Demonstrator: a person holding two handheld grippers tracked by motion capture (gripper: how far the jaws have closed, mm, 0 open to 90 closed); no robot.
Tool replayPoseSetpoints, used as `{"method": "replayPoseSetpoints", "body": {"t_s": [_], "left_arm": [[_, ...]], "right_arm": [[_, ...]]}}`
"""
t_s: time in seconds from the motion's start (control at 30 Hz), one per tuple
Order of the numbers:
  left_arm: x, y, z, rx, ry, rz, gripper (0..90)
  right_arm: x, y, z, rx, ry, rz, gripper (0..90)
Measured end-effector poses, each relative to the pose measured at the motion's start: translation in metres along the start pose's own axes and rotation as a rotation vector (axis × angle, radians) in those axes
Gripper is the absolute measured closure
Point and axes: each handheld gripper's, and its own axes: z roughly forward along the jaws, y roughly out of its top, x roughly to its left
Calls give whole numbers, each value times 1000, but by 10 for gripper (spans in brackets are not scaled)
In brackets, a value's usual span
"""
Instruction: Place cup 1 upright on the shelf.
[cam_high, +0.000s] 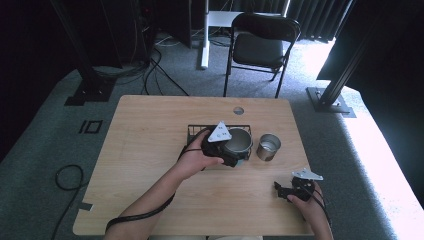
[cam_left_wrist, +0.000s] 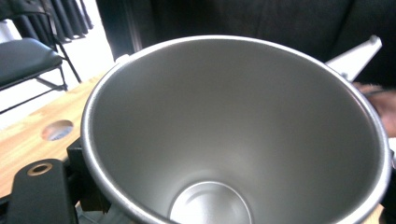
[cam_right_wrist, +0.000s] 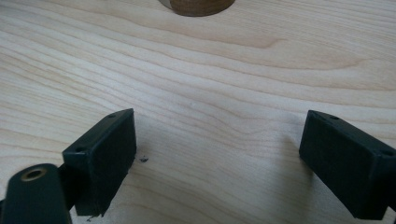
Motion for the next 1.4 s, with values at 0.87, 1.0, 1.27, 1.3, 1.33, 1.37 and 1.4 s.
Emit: {"method": "replayPoseSetpoints", "body": {"t_s": [0.87, 1.0, 1.27, 1.3, 1.33, 1.37, 1.4], "left_arm": [[53, 5, -25, -147, 319, -171, 149], [60, -2, -26, -148, 360, -202, 148], [69, -19, -26, -130, 444, -213, 149], [70, -22, -25, -129, 453, -220, 149], [71, -24, -24, -128, 451, -226, 149], [71, -24, -24, -128, 451, -226, 149], [72, -26, -23, -125, 456, -234, 149]], "right_arm": [[0, 0, 0, -1, 0, -2, 106], [0, 0, 0, -1, 0, -2, 106], [0, 0, 0, 1, 1, -1, 106], [0, 0, 0, 1, 1, -1, 106], [0, 0, 0, 1, 0, -1, 106], [0, 0, 0, 1, 0, -1, 106], [0, 0, 0, 1, 0, -1, 106]]}}
